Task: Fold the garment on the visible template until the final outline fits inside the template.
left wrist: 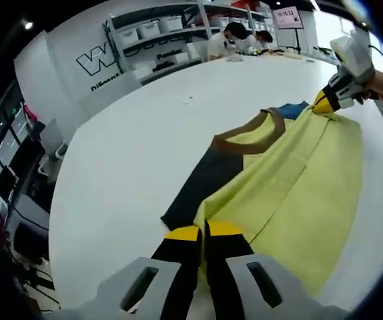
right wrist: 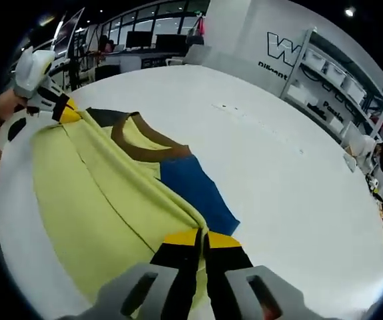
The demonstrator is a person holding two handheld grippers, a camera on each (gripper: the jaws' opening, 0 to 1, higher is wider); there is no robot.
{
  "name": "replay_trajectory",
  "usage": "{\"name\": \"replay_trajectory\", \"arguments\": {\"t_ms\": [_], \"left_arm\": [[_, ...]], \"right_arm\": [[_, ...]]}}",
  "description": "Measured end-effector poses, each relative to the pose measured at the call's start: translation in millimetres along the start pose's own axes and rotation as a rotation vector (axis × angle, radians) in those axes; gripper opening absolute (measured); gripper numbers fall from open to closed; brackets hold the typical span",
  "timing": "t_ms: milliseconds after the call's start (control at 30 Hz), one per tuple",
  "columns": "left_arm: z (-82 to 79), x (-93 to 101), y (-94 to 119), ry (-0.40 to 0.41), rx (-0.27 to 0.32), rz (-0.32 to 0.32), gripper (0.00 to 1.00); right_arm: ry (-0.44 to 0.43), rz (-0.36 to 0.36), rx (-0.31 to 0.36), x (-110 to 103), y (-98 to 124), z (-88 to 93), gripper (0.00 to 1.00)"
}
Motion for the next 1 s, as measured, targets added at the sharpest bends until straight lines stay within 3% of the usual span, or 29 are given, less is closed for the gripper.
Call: {"name": "replay_trajectory", "arguments": {"t_ms": [67, 267, 367, 467, 567, 867, 933, 1000], "left_arm": [[1.7, 0.5, 1, 0.062, 0.003, 0.008, 0.05], [1.0, 6.9, 8, 0.012, -0.023, 0.043, 0.05], [2.8, 9.3, 10, 0.059, -0.033, 0.056, 0.05], [-0.8, 12.6, 15, -0.065, -0.072, 0.108, 0.05], [-0.5, 12.3, 13, -0.069, -0.070, 0.109, 0.05], [-5.0, 6.4, 12, -0.078, -0.160, 0.251, 0.04], [-4.0, 8.1, 15, -0.033, -0.181, 0.300, 0.05], [-4.9, 10.4, 16, -0.064, -0.182, 0.313, 0.04]], "right_arm": [[0.005, -0.013, -0.026, 2, 0, -2.0, 0.00], [0.075, -0.030, -0.094, 0, 3, -3.1, 0.00], [0.066, -0.063, -0.143, 1, 8, -0.5, 0.00], [0.054, -0.078, -0.170, 2, 13, 2.4, 0.00], [0.051, -0.094, -0.199, -1, 17, 4.9, 0.00], [0.072, -0.163, -0.280, 0, 24, 8.7, 0.00], [0.067, -0.184, -0.322, 2, 26, 10.0, 0.00], [0.028, -0.188, -0.397, -1, 31, 12.1, 0.00]]}}
Point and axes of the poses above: the point that each gripper's makers call its tool centre point, and the gripper's own axes: y roughly backward along the fingers, x roughly to its right, z roughly out of its underside, the point moved 9 cm from there along y, roughly backward along the fingers, and after that the axes turned 14 degrees about -y, right-handed, at the moved point
